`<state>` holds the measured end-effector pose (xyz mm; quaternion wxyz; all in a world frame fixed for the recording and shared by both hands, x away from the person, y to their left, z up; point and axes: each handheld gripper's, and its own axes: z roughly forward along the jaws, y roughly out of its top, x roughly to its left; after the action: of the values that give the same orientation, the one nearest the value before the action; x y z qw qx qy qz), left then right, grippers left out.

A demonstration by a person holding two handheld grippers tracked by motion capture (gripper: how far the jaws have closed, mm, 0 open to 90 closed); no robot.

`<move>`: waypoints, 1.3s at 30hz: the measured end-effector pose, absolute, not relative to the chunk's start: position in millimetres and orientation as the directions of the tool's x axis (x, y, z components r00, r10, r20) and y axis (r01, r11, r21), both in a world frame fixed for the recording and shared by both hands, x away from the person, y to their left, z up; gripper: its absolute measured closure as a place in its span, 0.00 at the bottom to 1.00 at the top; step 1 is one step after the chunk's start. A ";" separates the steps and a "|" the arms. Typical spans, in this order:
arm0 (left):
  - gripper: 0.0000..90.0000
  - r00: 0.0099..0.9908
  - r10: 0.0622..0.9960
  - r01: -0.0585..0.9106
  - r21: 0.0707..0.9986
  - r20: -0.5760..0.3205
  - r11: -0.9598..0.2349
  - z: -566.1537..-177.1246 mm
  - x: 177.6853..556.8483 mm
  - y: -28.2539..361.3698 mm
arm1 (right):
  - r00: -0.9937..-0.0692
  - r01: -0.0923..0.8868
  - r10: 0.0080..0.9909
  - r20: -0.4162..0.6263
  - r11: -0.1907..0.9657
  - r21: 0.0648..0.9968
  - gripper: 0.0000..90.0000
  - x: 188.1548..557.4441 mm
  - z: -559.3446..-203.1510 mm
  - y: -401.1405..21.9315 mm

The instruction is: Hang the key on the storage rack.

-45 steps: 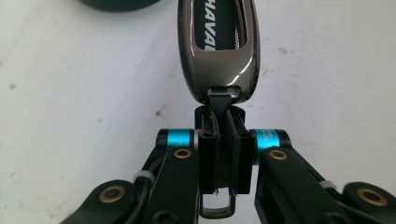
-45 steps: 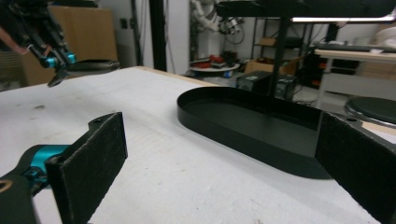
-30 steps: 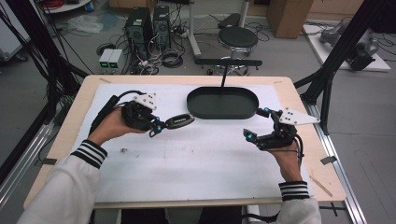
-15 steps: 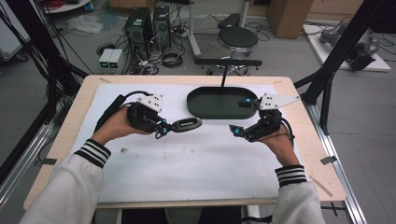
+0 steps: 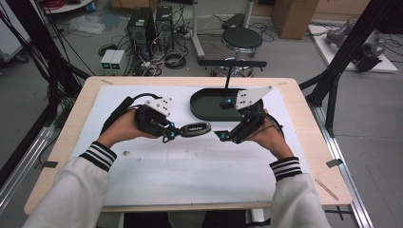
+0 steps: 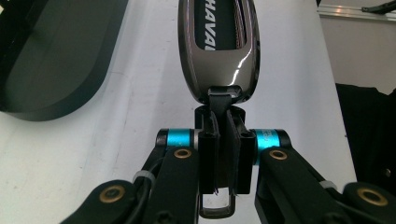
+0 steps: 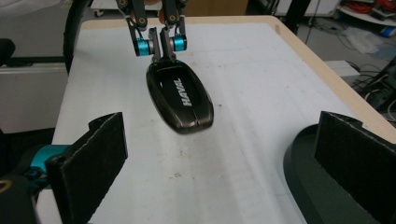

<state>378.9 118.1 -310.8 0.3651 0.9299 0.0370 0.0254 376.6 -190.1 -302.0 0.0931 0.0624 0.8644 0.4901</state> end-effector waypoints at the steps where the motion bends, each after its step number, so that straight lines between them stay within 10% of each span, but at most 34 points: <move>1: 0.94 0.996 0.088 0.049 0.680 0.022 -0.731 -311.4 378.2 117.4 | -0.977 0.009 0.185 -0.103 0.522 0.853 0.02 376.5 -301.3 -186.2; 29: 0.94 0.997 0.071 0.037 0.672 0.024 -0.739 -311.2 374.3 114.5 | -0.997 -0.039 0.019 -0.074 0.706 0.707 0.07 384.0 -318.3 -119.7; 39: 0.94 0.997 0.073 0.044 0.662 0.017 -0.748 -313.2 374.8 113.4 | -0.999 -0.032 0.005 -0.053 0.736 0.677 0.27 385.1 -321.5 -115.3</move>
<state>374.8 113.4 -313.2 0.3533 0.9348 0.0311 0.0207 385.1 -115.3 -321.5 0.0259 -0.0072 0.9312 0.3634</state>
